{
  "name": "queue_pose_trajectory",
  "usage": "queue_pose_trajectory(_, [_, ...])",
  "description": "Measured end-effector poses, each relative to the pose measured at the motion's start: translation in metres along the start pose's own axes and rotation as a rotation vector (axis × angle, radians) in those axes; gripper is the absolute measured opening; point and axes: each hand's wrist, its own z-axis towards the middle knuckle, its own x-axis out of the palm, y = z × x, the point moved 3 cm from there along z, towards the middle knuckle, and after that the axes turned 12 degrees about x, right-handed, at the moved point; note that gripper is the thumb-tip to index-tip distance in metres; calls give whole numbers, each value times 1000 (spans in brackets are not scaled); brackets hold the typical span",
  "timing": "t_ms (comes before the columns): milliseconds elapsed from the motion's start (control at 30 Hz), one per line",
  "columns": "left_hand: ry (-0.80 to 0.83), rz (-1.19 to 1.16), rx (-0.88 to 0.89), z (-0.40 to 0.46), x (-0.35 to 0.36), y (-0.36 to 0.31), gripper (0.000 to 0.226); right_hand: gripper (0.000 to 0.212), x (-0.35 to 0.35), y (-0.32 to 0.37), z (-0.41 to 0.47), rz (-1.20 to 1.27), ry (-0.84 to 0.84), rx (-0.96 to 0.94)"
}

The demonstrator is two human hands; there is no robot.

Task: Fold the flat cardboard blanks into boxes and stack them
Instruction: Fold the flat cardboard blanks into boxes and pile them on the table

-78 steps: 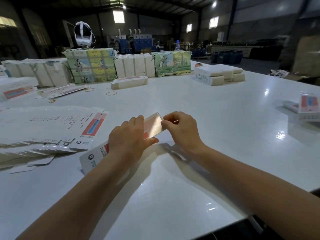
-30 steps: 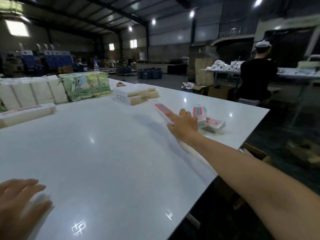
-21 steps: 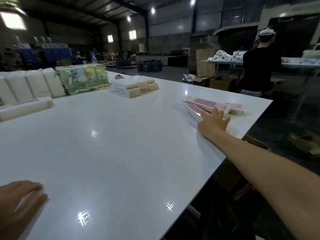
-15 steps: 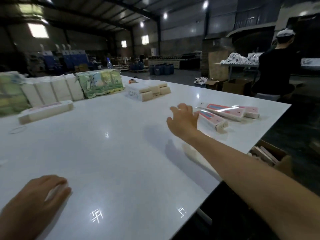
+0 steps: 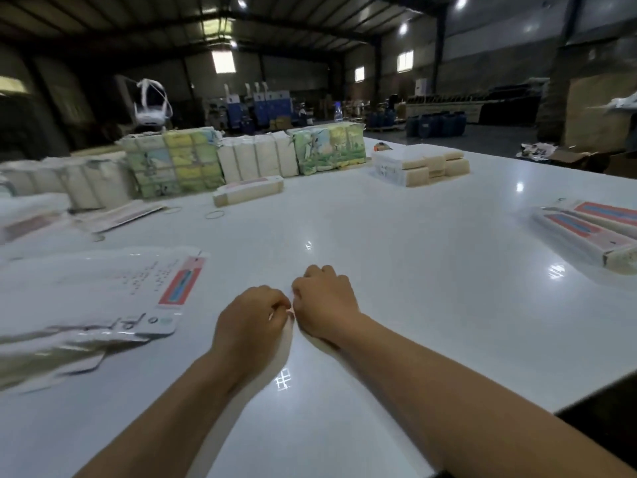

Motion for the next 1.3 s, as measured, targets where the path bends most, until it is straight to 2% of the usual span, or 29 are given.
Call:
queue_pose_trajectory(67, [-24,-35,-69,8,-12,16,15,30,2,0,-1,-17,-17,-3])
queue_pose_trajectory(133, [-24,51,-223,21,-35,53,20,29,2,1,0,-12,-32,-9])
queue_pose_trajectory(200, [92,253,-501,26,-62,101,43,29,1,2,1,4,-45,-14])
queue_pose_trajectory(267, [248,397,-779,16,-78,137,79,29,0,3,0,17,-48,-14])
queue_pose_trajectory(300, [315,427,-859,10,-80,149,94,29,1,3,1,18,-46,-12])
queue_pose_trajectory(367, [396,448,-880,8,-76,161,107,29,2,1,0,16,-49,-3])
queue_pose_trajectory(533, [421,368,-973,24,-81,169,113,30,2,1,3,21,-61,-1])
queue_pose_trajectory(633, [359,319,-1038,24,-80,172,114,30,3,2,2,33,-59,-7])
queue_pose_trajectory(700, [309,364,-982,27,-78,164,107,29,3,4,3,29,-61,-5])
queue_pose_trajectory(767, [256,393,-850,35,-74,155,86,29,4,7,5,24,-56,-5])
queue_pose_trajectory(833, [203,261,-758,39,-68,147,68,29,7,9,6,31,-37,-8])
queue_pose_trajectory(900, [178,57,-699,39,-62,132,63,33,5,8,8,115,-18,11])
queue_pose_trajectory(967, [179,-141,-596,38,-52,109,72,34,-3,1,11,430,-46,135])
queue_pose_trajectory(1033, [248,-285,-477,32,-41,81,95,33,-14,-12,13,903,-58,347])
queue_pose_trajectory(1100, [369,-333,-362,24,-32,57,114,35,-18,-23,15,1264,92,547])
queue_pose_trajectory(1167, [463,-233,-300,19,-24,50,114,31,-21,-29,12,1406,238,637])
queue_pose_trajectory(1233, [488,-72,-270,16,-19,49,109,17,-24,-33,13,1426,234,625])
queue_pose_trajectory(1300, [441,83,-205,12,-18,46,106,20,-24,-33,13,1434,196,566])
